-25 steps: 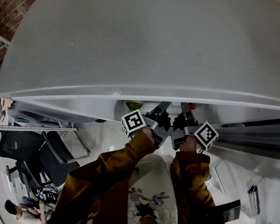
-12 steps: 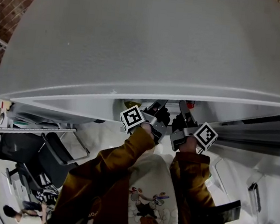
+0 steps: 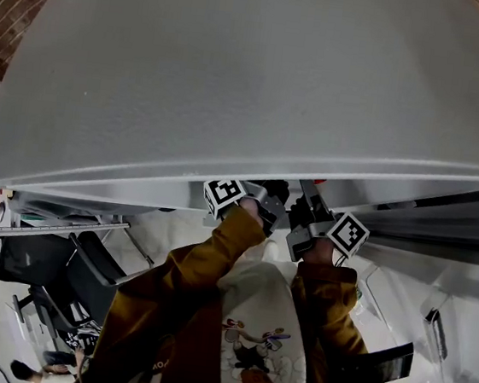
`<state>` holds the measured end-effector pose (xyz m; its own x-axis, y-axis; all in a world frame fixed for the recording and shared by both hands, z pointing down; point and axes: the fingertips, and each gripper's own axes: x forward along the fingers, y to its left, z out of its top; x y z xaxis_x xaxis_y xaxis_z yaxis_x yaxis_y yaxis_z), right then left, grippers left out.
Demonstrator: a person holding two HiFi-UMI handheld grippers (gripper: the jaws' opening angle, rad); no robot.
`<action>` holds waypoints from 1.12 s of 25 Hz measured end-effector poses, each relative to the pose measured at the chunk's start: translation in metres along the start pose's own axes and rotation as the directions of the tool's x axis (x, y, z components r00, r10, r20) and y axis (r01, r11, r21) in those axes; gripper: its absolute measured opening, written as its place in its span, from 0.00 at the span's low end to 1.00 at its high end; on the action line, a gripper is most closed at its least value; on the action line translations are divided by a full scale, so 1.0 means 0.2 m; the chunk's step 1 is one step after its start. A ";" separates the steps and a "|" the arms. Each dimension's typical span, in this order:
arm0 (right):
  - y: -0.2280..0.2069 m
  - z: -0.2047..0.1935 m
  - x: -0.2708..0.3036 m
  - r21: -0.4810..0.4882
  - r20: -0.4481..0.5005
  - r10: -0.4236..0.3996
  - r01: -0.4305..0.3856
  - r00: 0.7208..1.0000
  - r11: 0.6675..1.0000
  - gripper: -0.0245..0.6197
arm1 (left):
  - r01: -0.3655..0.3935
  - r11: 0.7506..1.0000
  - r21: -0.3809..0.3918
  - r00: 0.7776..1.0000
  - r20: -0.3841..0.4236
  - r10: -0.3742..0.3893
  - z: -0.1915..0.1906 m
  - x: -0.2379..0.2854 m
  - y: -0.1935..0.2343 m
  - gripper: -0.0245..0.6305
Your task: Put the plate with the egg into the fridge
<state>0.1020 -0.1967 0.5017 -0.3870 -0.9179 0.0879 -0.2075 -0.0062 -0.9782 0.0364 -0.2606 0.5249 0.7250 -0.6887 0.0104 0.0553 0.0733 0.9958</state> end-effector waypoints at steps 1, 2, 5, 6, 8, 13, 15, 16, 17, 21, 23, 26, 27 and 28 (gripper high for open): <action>0.00 0.00 0.00 -0.001 0.000 0.000 0.000 1.000 1.000 0.15 | -0.002 1.000 0.003 1.000 0.002 0.002 0.00 0.01 0.00 0.07; 0.00 0.00 0.00 -0.003 -0.001 -0.001 0.001 1.000 1.000 0.15 | -0.003 1.000 0.005 1.000 0.002 0.003 0.01 0.02 0.00 0.07; -0.01 0.00 0.00 -0.004 -0.002 -0.002 0.002 1.000 1.000 0.15 | -0.009 1.000 0.004 1.000 0.003 0.009 0.01 0.03 0.00 0.07; -0.01 0.00 -0.01 -0.004 -0.002 -0.004 0.004 1.000 1.000 0.15 | -0.012 1.000 0.004 1.000 0.005 0.012 0.01 0.03 0.01 0.07; -0.01 0.00 -0.01 -0.004 -0.002 -0.007 0.007 1.000 1.000 0.15 | -0.017 1.000 0.003 1.000 0.006 0.017 0.02 0.04 0.03 0.07; -0.01 -0.01 -0.01 -0.010 -0.014 -0.006 0.006 1.000 1.000 0.15 | -0.014 0.999 -0.041 1.000 0.010 0.014 0.02 0.06 0.04 0.07; -0.01 -0.02 -0.01 -0.006 -0.017 -0.008 0.008 1.000 1.000 0.15 | -0.019 1.000 -0.018 1.000 0.018 0.019 0.02 0.06 0.02 0.07; -0.01 -0.03 -0.02 -0.004 -0.017 -0.008 0.008 1.000 1.000 0.15 | -0.018 1.000 -0.007 1.000 0.022 0.019 0.02 0.06 0.01 0.07; -0.01 -0.03 -0.02 -0.004 -0.017 -0.008 0.008 1.000 1.000 0.15 | -0.018 1.000 0.000 1.000 0.024 0.018 0.02 0.05 0.00 0.08; -0.02 -0.03 -0.03 -0.011 -0.020 -0.010 0.010 1.000 1.000 0.15 | -0.019 0.999 0.028 1.000 0.004 0.018 0.00 0.07 -0.03 0.32; -0.02 -0.03 -0.03 -0.012 -0.021 -0.012 0.012 1.000 1.000 0.15 | -0.019 0.999 0.036 1.000 -0.002 0.019 -0.01 0.06 -0.04 0.35; -0.01 -0.04 -0.03 -0.029 -0.023 -0.015 0.015 1.000 0.999 0.15 | -0.030 0.998 0.058 1.000 -0.004 0.030 -0.01 0.05 -0.05 0.35; -0.01 -0.05 -0.04 -0.037 -0.024 -0.016 0.016 1.000 0.999 0.15 | -0.033 0.997 0.065 0.999 -0.005 0.033 -0.01 0.04 -0.05 0.36; -0.01 -0.05 -0.04 -0.046 -0.025 -0.017 0.016 1.000 0.999 0.15 | -0.032 0.997 0.074 0.999 -0.007 0.033 -0.02 0.03 -0.06 0.36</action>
<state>0.0969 -0.1856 0.5053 -0.4058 -0.9074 0.1095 -0.2550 -0.0026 -0.9669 0.0430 -0.2636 0.5136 0.7312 -0.6808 0.0426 -0.0190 0.0422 0.9989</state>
